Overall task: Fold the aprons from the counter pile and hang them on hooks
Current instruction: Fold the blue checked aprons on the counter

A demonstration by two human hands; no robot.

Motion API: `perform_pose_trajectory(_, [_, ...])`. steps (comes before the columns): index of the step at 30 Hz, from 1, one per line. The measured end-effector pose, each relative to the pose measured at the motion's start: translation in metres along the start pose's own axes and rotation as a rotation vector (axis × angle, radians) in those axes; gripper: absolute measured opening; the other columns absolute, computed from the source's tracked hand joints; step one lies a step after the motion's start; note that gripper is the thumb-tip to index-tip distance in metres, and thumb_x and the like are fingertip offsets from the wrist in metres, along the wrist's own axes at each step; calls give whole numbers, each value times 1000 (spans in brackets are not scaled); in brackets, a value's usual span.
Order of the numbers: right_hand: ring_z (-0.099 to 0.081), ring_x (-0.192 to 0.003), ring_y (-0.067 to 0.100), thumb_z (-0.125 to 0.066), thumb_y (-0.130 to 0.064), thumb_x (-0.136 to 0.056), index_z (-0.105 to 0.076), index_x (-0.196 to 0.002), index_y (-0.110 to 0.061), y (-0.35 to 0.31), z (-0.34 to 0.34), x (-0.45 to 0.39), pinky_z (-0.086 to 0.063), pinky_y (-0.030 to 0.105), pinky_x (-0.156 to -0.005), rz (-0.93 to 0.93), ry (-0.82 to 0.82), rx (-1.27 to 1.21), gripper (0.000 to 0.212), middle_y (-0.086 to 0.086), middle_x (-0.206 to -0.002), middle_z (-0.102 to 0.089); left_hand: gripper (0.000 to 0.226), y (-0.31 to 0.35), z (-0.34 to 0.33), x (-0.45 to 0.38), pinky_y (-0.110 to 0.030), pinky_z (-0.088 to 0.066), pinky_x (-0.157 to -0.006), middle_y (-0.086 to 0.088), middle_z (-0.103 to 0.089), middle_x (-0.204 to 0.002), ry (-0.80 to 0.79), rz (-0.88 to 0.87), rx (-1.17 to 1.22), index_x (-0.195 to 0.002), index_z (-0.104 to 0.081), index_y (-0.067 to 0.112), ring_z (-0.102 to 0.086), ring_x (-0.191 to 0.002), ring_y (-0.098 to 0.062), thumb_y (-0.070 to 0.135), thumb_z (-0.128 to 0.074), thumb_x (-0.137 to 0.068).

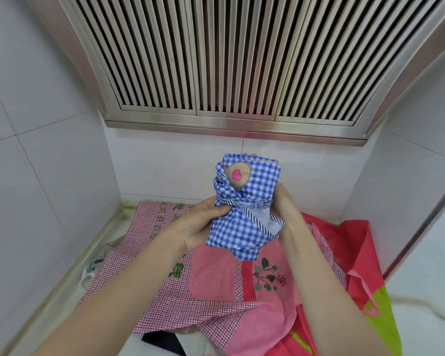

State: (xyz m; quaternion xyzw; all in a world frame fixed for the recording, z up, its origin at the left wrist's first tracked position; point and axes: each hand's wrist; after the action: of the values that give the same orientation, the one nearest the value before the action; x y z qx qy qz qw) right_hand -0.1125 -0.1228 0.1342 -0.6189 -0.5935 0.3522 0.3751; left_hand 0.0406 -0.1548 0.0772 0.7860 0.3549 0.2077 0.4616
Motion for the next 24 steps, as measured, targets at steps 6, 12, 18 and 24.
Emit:
perform_pose_trajectory(6, [-66,-103,12,-70,-22,-67,-68,-104,-3,-14,18,-12,-53,19,-83,298,-129,152,41,-2,-112,-69,32,-1,4,4,-36,-59,-70,-11,-72,-93,221,30,160,-106,-60,7,-71,-81,-22,10,-59,-74])
perform_pose_trajectory(12, [-34,-136,9,-61,-7,-89,-59,-121,5,-8,19,-39,-36,21,-106,346,-139,901,34,8,-146,-40,32,12,3,-4,-44,-53,-87,-12,-66,-114,337,24,25,-118,-57,9,-63,-103,-28,5,-58,-86])
perform_pose_trajectory(18, [-55,-120,16,-65,-18,-87,-46,-137,-3,-1,10,-44,-46,20,-95,266,-175,1063,56,-1,-152,-32,65,20,4,-2,-49,-45,-97,-10,-65,-121,185,103,-60,-122,-58,13,-59,-114,-29,21,-84,-63])
perform_pose_trajectory(24, [-47,-126,24,-43,-43,-97,-29,-144,-1,-8,11,-38,-33,18,-90,257,110,1253,64,11,-146,-40,28,20,-5,-12,-45,-53,-79,-14,-68,-109,538,-108,146,-110,-62,9,-66,-95,-27,10,-66,-83])
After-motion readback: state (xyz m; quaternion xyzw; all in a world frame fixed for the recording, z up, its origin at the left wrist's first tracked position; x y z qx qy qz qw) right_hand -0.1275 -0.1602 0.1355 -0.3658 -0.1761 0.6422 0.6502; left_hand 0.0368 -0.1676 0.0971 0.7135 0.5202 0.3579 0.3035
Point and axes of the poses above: each hand's wrist, its own x-axis away from the middle knuckle, its own z-axis out of the back of the hand, y = z × x
